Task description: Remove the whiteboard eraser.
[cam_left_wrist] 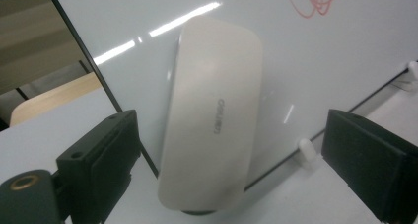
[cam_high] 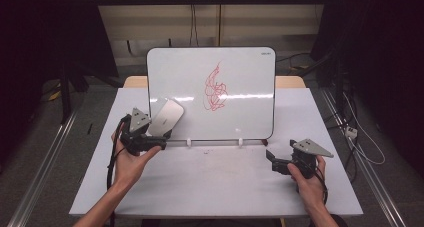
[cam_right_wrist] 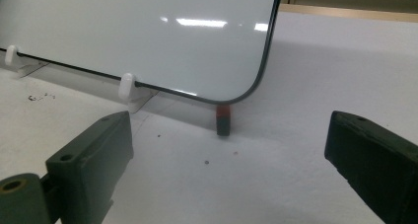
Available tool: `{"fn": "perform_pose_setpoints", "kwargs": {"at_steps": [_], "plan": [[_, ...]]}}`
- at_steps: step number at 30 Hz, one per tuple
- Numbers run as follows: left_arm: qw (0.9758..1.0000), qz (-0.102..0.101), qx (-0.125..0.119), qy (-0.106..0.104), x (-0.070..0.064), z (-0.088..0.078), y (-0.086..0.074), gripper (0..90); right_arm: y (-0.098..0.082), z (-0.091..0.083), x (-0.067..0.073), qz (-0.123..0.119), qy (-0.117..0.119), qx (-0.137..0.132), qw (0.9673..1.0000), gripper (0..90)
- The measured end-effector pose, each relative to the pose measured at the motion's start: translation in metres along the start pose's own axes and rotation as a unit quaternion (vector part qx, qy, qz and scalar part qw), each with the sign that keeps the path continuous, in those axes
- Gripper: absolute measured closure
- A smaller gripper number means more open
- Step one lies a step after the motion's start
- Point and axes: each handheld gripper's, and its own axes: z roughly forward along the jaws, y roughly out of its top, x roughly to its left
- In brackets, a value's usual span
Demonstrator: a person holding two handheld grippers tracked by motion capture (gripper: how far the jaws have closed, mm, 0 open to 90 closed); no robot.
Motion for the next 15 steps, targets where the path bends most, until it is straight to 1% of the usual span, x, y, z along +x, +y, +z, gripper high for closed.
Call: {"fn": "perform_pose_setpoints", "kwargs": {"at_steps": [2, 3, 4, 5, 6, 8, 10, 12, 15], "plan": [[0.9998, 0.018, 0.003, 0.009, -0.001, 0.003, 0.006, 7.8, 0.000, 0.000, 0.000, 0.000, 0.000, 0.000, 1.0000, 4.4], [0.9996, 0.023, 0.006, 0.013, -0.001, 0.004, 0.008, 8.1, 0.000, 0.000, 0.000, -0.001, 0.000, 0.000, 1.0000, 4.4], [0.9996, 0.023, 0.005, 0.013, -0.001, 0.006, 0.010, 8.1, 0.000, 0.000, 0.000, -0.001, 0.000, 0.000, 1.0000, 4.4], [0.9995, 0.027, 0.006, 0.018, -0.001, 0.008, 0.012, 9.1, 0.000, 0.000, 0.000, -0.001, 0.000, 0.001, 1.0000, 4.4], [0.9990, 0.036, 0.008, 0.025, -0.002, 0.010, 0.014, 9.1, 0.000, 0.000, 0.000, -0.001, 0.000, 0.001, 1.0000, 4.4], [0.9982, 0.050, 0.010, 0.033, -0.002, 0.015, 0.017, 11.5, 0.000, 0.000, 0.000, -0.001, 0.000, 0.001, 1.0000, 4.4], [0.9979, 0.053, 0.018, 0.031, -0.003, 0.020, 0.021, 12.5, 0.000, 0.000, 0.000, 0.000, 0.000, 0.001, 1.0000, 4.4], [0.9972, 0.063, 0.022, 0.033, -0.004, 0.025, 0.025, 12.7, 0.000, 0.000, 0.000, 0.000, 0.000, 0.001, 1.0000, 4.4], [0.9969, 0.066, 0.028, 0.030, -0.007, 0.029, 0.028, 13.2, 0.000, 0.000, 0.000, 0.000, 0.001, 0.001, 1.0000, 4.4]]}}
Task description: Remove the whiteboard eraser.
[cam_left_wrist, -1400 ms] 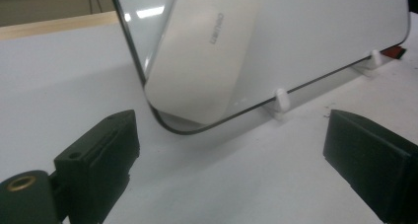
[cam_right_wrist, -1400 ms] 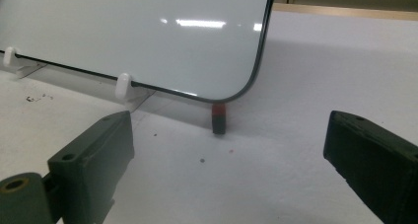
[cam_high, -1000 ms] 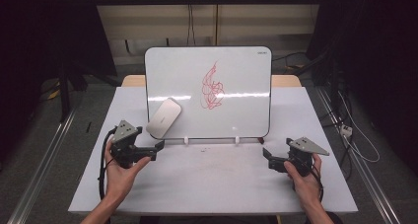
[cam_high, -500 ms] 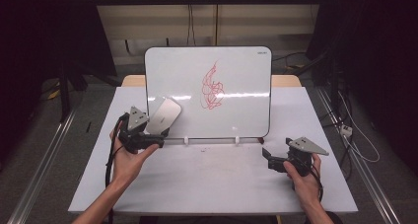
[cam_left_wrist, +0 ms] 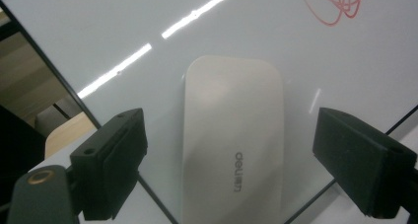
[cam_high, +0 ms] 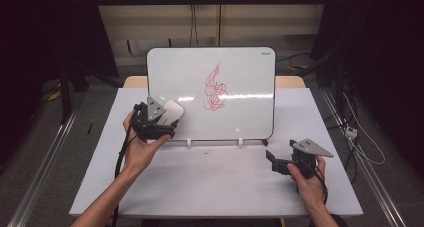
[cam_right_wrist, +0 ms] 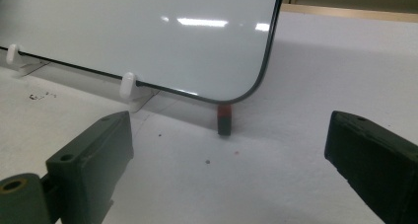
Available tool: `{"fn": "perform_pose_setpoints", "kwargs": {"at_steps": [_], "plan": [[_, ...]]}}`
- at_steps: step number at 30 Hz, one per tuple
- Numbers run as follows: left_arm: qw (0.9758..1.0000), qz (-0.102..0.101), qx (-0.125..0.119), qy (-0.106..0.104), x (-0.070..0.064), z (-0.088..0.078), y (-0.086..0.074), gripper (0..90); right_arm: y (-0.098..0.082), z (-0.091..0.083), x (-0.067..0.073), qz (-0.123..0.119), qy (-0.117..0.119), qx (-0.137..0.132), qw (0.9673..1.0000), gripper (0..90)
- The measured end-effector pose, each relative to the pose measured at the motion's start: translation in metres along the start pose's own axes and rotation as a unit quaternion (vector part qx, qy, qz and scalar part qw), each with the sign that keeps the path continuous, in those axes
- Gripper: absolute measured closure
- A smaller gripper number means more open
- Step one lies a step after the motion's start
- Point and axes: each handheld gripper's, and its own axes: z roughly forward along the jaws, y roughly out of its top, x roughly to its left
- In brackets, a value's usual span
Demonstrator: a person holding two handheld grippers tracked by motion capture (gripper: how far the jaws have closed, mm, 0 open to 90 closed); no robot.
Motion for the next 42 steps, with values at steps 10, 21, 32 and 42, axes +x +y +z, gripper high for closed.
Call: {"fn": "perform_pose_setpoints", "kwargs": {"at_steps": [10, 21, 32, 42], "plan": [[0.9993, -0.001, 0.038, 0.000, 0.002, 0.007, -0.016, 17.5, 0.000, 0.000, 0.000, -0.001, 0.001, 0.000, 1.0000, 4.5], [0.9989, 0.017, 0.044, 0.006, -0.005, 0.014, -0.021, 23.3, 0.000, 0.000, 0.000, -0.002, 0.002, 0.002, 1.0000, 4.4], [0.9979, 0.033, 0.051, 0.023, -0.010, 0.022, -0.019, 25.0, 0.000, 0.001, 0.001, -0.003, 0.003, 0.002, 1.0000, 4.5], [0.9976, 0.034, 0.051, 0.032, -0.010, 0.023, -0.020, 29.6, 0.000, 0.001, 0.001, -0.006, 0.003, 0.001, 1.0000, 4.5]]}}
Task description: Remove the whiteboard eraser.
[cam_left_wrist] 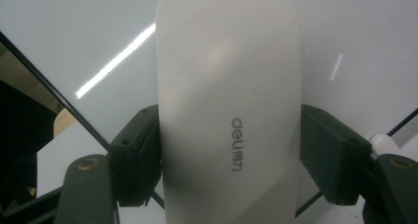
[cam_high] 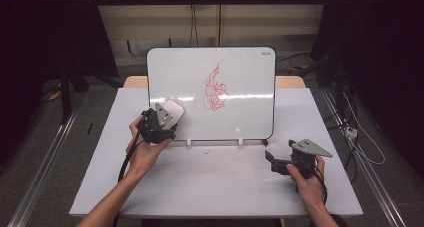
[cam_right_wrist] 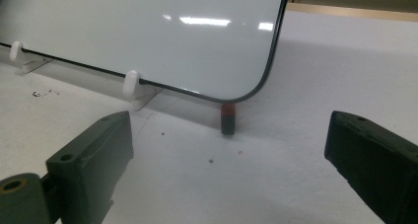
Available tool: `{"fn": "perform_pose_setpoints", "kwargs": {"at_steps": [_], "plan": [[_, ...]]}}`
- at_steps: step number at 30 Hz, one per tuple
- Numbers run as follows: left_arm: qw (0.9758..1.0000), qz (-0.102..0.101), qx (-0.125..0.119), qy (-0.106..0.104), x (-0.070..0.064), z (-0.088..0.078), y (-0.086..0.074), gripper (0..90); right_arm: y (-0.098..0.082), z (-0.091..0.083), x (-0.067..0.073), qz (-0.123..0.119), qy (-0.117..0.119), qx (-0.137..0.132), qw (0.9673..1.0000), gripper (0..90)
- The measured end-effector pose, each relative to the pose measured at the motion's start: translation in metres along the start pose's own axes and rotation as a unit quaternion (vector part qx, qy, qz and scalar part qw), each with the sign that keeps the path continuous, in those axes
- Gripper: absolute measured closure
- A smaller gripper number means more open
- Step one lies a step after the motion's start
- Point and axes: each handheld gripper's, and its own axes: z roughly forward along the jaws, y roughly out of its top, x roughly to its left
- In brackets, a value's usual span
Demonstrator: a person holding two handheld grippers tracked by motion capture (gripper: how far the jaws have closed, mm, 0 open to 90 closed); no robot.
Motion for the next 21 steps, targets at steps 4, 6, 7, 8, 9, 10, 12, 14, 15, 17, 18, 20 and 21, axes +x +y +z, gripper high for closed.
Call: {"fn": "perform_pose_setpoints", "kwargs": {"at_steps": [4, 6, 7, 8, 9, 10, 12, 14, 15, 17, 18, 20, 21], "plan": [[1.0000, 0.000, 0.001, -0.002, 0.0004, 0.0003, 0.0001, 29.6, 0.0000, -0.0003, 0.0004, 0.001, 0.001, 0.001, 1.0000, 4.4], [1.0000, -0.002, 0.003, -0.003, 0.0005, 0.0005, 0.0001, 29.5, 0.0000, -0.0002, 0.0003, 0.001, 0.001, 0.001, 1.0000, 4.5], [1.0000, -0.003, 0.003, -0.005, 0.0011, 0.0006, 0.0002, 29.6, 0.0000, -0.0002, 0.0003, 0.002, 0.001, 0.001, 1.0000, 4.5], [1.0000, -0.005, 0.003, -0.006, 0.0014, 0.0007, 0.0004, 29.8, 0.0000, -0.0001, 0.0003, 0.002, 0.001, 0.001, 1.0000, 4.5], [1.0000, -0.005, 0.006, -0.005, 0.0014, 0.0006, 0.0008, 29.8, 0.0000, -0.0001, 0.0003, 0.002, 0.001, 0.001, 1.0000, 4.5], [0.9999, -0.004, 0.008, -0.005, 0.0015, 0.0006, 0.0014, 29.8, 0.0000, -0.0002, 0.0004, 0.002, 0.002, 0.002, 1.0000, 4.5], [0.9999, -0.007, 0.008, -0.007, 0.0020, 0.0007, 0.0020, 30.0, 0.0001, -0.0002, 0.0005, 0.001, 0.001, 0.002, 1.0000, 4.5], [0.9999, -0.009, 0.007, -0.009, 0.0025, 0.0005, 0.0019, 30.1, 0.0001, -0.0003, 0.0005, 0.001, 0.001, 0.001, 1.0000, 4.5], [0.9999, -0.010, 0.005, -0.010, 0.0028, 0.0003, 0.0010, 30.2, 0.0001, -0.0001, 0.0005, 0.001, 0.001, 0.001, 1.0000, 4.5], [0.9999, -0.010, 0.003, -0.012, 0.0034, 0.0003, 0.0009, 30.2, 0.0000, -0.0002, 0.0003, 0.001, 0.001, 0.001, 1.0000, 4.5], [0.9999, -0.011, 0.003, -0.011, 0.0034, 0.0002, 0.0011, 30.3, 0.0001, -0.0002, 0.0006, 0.002, 0.002, 0.003, 1.0000, 4.5], [0.9999, -0.009, 0.004, -0.008, 0.0027, 0.0000, 0.0013, 30.4, 0.0001, -0.0002, 0.0007, 0.002, 0.002, 0.003, 1.0000, 4.5], [0.9999, -0.010, 0.004, -0.010, 0.0028, -0.0002, 0.0014, 30.4, 0.0002, -0.0002, 0.0007, 0.003, 0.002, 0.003, 1.0000, 4.5]]}}
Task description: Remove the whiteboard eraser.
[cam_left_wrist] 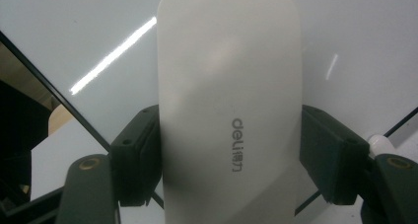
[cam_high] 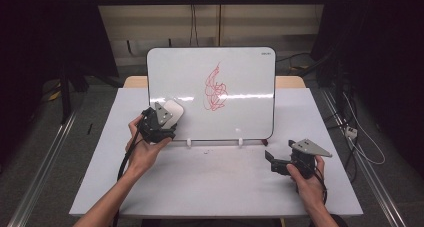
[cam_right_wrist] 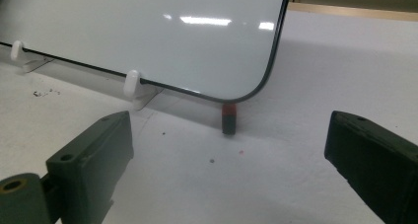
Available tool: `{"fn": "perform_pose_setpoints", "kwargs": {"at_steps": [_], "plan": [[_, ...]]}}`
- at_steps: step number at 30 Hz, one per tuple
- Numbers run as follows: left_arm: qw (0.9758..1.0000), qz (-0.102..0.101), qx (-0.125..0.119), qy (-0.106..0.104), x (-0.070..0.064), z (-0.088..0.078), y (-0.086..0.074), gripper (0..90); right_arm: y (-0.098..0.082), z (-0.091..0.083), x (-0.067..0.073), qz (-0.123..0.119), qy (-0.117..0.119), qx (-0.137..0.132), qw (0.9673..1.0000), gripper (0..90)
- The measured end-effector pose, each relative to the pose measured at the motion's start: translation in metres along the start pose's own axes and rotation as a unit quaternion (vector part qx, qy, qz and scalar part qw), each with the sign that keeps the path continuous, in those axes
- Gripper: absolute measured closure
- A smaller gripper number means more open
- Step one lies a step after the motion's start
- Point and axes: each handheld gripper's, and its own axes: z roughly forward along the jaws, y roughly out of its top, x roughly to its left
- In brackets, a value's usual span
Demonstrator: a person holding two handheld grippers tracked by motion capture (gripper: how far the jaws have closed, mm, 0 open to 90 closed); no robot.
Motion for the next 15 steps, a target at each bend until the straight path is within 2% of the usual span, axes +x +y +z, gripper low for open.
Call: {"fn": "perform_pose_setpoints", "kwargs": {"at_steps": [15], "plan": [[0.9997, -0.012, -0.009, -0.017, 0.0056, -0.0019, -0.0018, 30.6, 0.0000, 0.0004, -0.0005, 0.002, -0.003, 0.000, 1.0000, 4.5]]}}
